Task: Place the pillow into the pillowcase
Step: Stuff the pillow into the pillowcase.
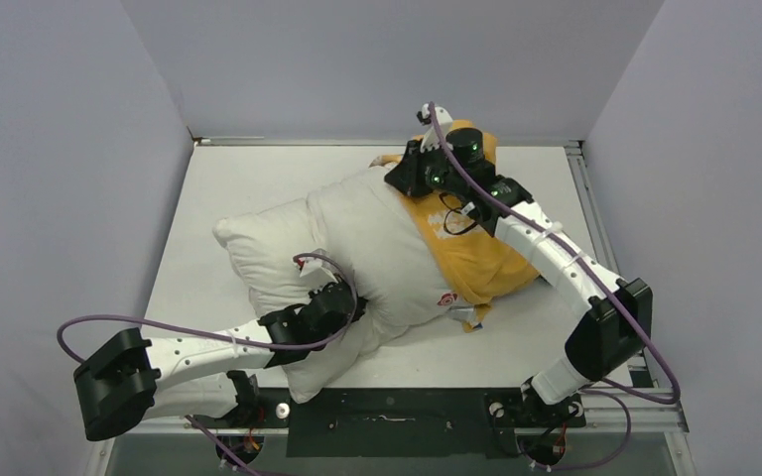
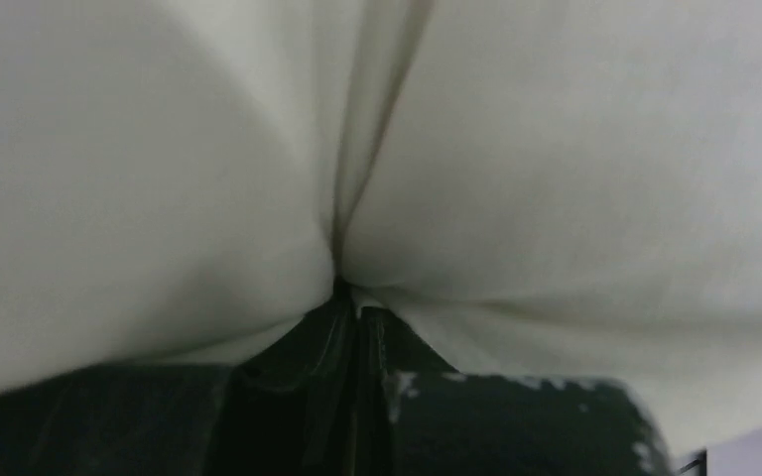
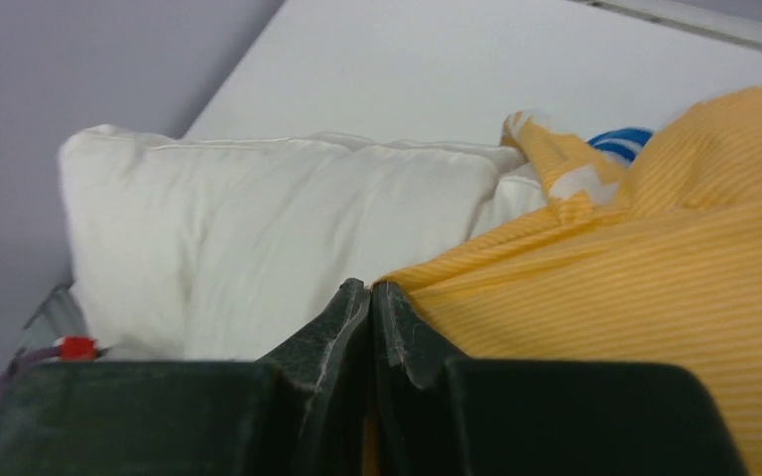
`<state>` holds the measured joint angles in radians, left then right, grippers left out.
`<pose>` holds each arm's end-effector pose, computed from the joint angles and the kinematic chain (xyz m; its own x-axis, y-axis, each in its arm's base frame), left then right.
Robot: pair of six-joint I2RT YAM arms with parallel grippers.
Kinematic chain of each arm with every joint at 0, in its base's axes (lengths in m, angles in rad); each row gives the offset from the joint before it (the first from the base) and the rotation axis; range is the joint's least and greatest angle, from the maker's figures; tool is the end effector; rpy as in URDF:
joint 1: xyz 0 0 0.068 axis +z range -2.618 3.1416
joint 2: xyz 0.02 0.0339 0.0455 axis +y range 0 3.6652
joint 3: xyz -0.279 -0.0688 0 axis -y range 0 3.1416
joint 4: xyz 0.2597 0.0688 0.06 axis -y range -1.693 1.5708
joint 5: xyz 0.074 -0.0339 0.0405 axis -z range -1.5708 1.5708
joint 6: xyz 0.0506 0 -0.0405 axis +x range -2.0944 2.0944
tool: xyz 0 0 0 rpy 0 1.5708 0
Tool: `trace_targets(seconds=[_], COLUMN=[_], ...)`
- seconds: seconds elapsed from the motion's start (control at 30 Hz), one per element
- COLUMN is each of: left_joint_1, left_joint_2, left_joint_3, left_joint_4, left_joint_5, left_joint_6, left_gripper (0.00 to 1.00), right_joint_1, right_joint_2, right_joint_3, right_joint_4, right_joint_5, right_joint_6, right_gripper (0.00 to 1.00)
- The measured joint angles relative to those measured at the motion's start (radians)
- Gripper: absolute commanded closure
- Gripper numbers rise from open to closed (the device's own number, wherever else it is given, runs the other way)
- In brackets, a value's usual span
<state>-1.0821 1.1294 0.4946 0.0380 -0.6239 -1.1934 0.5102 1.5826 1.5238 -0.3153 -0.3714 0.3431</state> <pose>0.1391 -0.1986 0.1954 -0.5525 -0.5680 -0.6100 -0.0648 0.7589 -0.6479 0.3391 0.2108 0.3928 -0.5526 0.0500 -0.8320 -0.5989 0.6704 0.4380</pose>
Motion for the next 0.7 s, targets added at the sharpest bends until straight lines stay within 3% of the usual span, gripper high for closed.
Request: trace_targets(seconds=[0.2, 0.37, 0.47, 0.53, 0.63, 0.7], left_joint_1=[0.057, 0.083, 0.087, 0.089, 0.092, 0.096], left_joint_2=[0.034, 0.047, 0.038, 0.023, -0.015, -0.042], left_joint_3=[0.024, 0.034, 0.034, 0.032, 0.014, 0.005], left_joint_4=[-0.028, -0.047, -0.06, -0.065, -0.061, -0.051], left_joint_5=[0.073, 0.108, 0.118, 0.128, 0.137, 0.141], left_joint_6=[0.05, 0.068, 0.07, 0.071, 0.072, 0.072], left_gripper=[1.0, 1.0, 1.0, 1.0, 1.0, 1.0], right_joint_1=[0.158, 0.266, 0.292, 0.295, 0.315, 0.347], right_joint_2=[-0.051, -0.006, 0.005, 0.004, -0.005, -0.028], right_joint_3=[-0.256, -0.41, -0.449, -0.436, -0.362, -0.325], right_joint_4=[0.37, 0.648, 0.732, 0.711, 0.566, 0.454], right_joint_5=[-0.083, -0.042, -0.004, 0.03, 0.108, 0.155], right_joint_6=[0.169, 0.264, 0.29, 0.278, 0.22, 0.171], right_gripper=[0.95, 0.95, 0.92, 0.74, 0.26, 0.05])
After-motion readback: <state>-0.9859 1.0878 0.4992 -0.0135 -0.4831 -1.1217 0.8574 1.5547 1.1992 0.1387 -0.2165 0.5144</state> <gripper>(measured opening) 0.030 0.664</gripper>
